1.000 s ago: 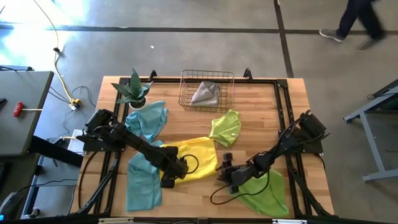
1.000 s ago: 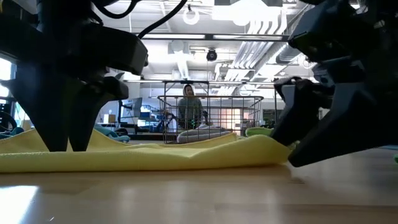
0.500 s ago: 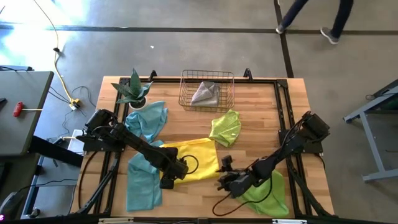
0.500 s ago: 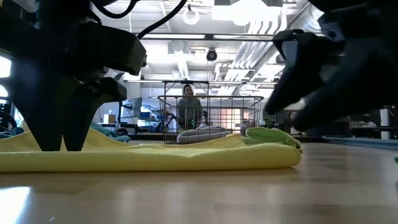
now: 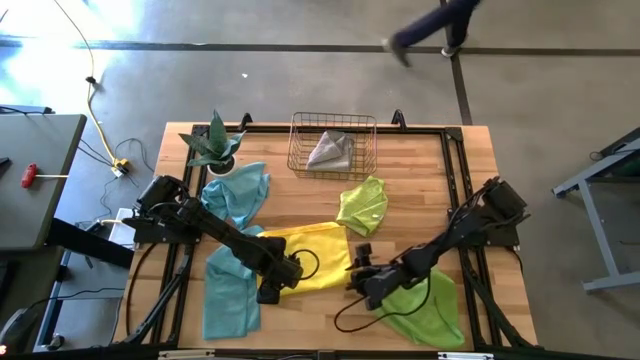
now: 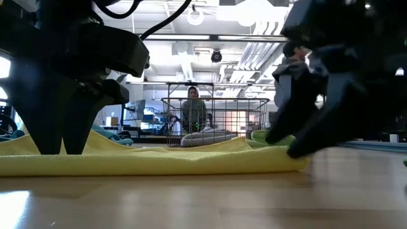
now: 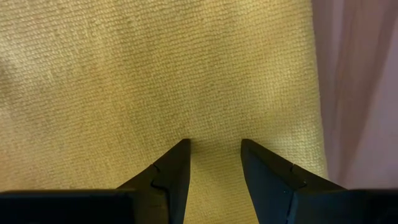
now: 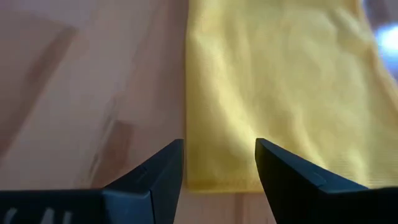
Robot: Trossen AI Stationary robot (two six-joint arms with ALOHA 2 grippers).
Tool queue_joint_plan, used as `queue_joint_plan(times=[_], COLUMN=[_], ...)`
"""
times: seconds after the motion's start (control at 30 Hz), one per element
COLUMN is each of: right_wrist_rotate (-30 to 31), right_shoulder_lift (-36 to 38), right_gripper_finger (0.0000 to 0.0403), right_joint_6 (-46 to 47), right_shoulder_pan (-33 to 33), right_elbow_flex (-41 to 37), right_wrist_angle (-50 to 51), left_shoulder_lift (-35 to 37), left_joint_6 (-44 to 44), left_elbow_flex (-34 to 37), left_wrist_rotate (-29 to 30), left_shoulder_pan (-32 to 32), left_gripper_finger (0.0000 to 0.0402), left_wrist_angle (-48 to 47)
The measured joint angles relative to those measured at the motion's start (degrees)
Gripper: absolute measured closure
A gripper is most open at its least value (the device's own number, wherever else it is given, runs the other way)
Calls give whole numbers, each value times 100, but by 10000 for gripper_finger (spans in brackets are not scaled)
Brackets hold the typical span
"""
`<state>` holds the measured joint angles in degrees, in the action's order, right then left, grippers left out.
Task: Fold microfiber towels
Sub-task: Fold the yellow microfiber towel
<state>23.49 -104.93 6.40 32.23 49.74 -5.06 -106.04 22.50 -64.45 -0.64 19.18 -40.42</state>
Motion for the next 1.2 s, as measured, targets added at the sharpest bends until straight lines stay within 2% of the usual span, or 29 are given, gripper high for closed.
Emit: queue_joint_plan(times=[0.3, 0.4, 0.5, 0.7, 0.77, 0.97, 1.2], right_wrist_rotate=[28, 6, -16, -79, -53, 87, -30], right_shoulder_lift=[-299, -302, -305, -310, -312, -146, 591], right_gripper_finger=[211, 225, 263, 374, 395, 392, 401], right_joint_6=[-255, -344, -361, -387, -390, -298, 539], right_shoulder_pan=[-67, -68, -67, -60, -16, 158, 328], right_elbow_flex=[24, 26, 35, 28, 26, 22, -14], right_wrist_angle=[-157, -73, 38, 112, 159, 713, 2466], left_shoulder_lift=[0, 0, 0, 0, 0, 0, 0], left_joint_6=[0, 76, 153, 283, 283, 284, 289], left_elbow_flex=[0, 0, 0, 0, 0, 0, -4], left_wrist_rotate=[-22, -24, -24, -105, -198, -590, -875], left_shoulder_pan=[0, 0, -1, 7, 7, 7, 6], left_gripper_finger=[271, 271, 271, 271, 271, 271, 271], left_wrist_angle=[18, 36, 45, 176, 258, 934, 1725])
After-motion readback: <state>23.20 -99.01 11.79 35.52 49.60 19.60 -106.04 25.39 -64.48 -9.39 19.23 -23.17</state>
